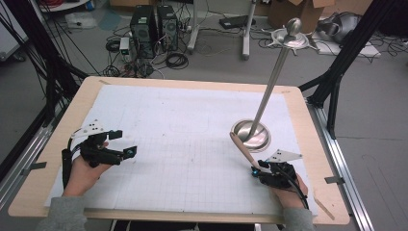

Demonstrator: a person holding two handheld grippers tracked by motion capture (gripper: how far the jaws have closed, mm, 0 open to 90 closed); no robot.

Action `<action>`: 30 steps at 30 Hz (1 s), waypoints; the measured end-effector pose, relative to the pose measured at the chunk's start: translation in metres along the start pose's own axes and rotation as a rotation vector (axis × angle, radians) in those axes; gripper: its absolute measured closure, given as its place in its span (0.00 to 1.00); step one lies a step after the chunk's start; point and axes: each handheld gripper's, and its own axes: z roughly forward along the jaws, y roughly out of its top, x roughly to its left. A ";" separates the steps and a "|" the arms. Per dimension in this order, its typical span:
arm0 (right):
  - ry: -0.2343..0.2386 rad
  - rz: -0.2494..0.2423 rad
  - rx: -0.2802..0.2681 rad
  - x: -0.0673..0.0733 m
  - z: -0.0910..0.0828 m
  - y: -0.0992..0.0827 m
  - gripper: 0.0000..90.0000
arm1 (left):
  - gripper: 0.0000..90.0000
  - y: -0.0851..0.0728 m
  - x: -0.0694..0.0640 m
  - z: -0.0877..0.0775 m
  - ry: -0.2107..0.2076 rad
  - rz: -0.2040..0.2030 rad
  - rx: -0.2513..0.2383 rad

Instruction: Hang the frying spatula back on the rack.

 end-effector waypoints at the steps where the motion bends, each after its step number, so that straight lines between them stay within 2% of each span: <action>1: 0.003 -0.001 0.002 0.000 0.000 0.000 0.67 | 0.02 0.000 0.000 0.000 0.000 0.000 0.000; 6: 0.006 -0.015 0.009 0.001 0.001 0.000 0.73 | 0.02 0.000 0.000 0.000 -0.001 0.003 0.001; 14: 0.034 0.003 0.015 0.000 0.000 0.000 0.85 | 0.02 0.000 0.000 0.000 0.001 -0.002 -0.001; 30: 0.063 0.053 0.019 -0.004 0.000 0.001 0.86 | 0.02 0.000 -0.001 0.000 -0.003 0.000 0.001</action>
